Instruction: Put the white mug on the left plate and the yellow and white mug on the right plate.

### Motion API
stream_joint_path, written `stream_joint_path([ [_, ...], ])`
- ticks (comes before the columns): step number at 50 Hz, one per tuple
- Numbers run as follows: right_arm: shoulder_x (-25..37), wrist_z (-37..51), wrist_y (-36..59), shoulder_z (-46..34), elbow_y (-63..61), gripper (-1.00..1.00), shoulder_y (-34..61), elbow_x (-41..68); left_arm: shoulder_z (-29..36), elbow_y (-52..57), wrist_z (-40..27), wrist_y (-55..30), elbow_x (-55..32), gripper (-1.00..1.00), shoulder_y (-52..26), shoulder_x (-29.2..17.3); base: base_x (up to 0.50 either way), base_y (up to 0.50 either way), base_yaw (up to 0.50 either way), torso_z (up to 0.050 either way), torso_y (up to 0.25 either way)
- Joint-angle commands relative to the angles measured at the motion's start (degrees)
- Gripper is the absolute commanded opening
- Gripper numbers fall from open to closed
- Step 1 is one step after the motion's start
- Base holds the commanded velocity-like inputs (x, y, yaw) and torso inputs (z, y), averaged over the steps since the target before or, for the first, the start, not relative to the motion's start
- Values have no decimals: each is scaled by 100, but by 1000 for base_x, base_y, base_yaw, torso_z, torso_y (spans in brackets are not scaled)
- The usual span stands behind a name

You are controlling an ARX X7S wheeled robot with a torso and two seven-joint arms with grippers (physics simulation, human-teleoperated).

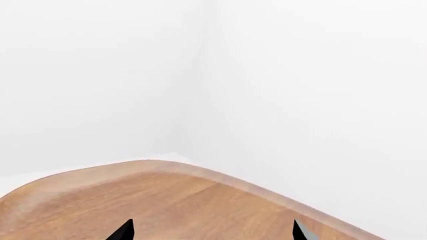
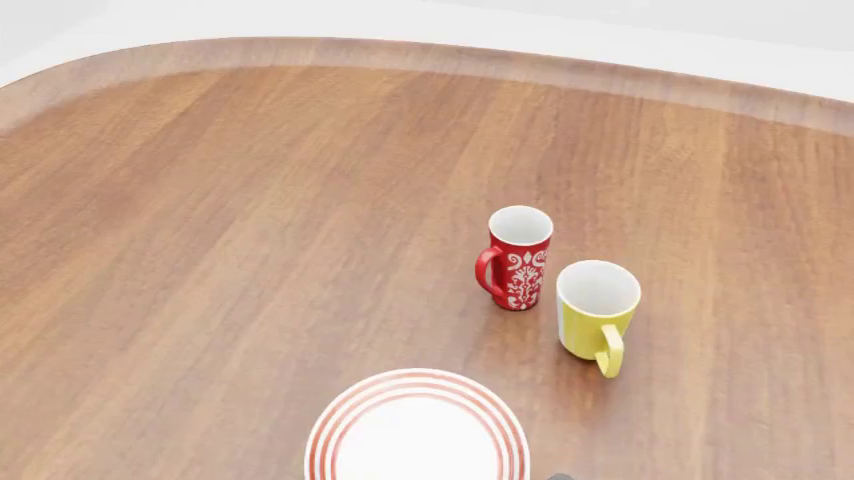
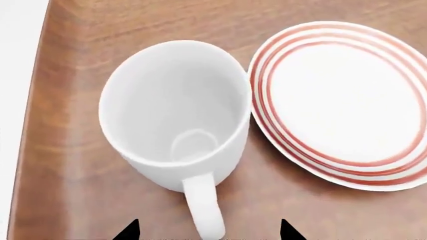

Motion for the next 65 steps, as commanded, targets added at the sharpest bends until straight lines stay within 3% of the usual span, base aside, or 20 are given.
stream_joint_path([
  [1,-133,-95,26,-145,348,100,198,-88,-17,86,-39,-1,-58,100,53,-29,0,0,0,0,0],
  [62,-524,-533,815,-1131,943,100,1033,-344,-7,181,-251,19,-215,100,103,-133,0,0,0,0,0],
  [63,-535,-515,821,-1111,963,-100,1044,-341,-17,193,-257,16,-229,100,106,-140,0,0,0,0,0],
  [65,-532,-492,811,-1063,944,-100,1035,-316,-25,190,-253,25,-240,100,106,-147,0,0,0,0,0],
])
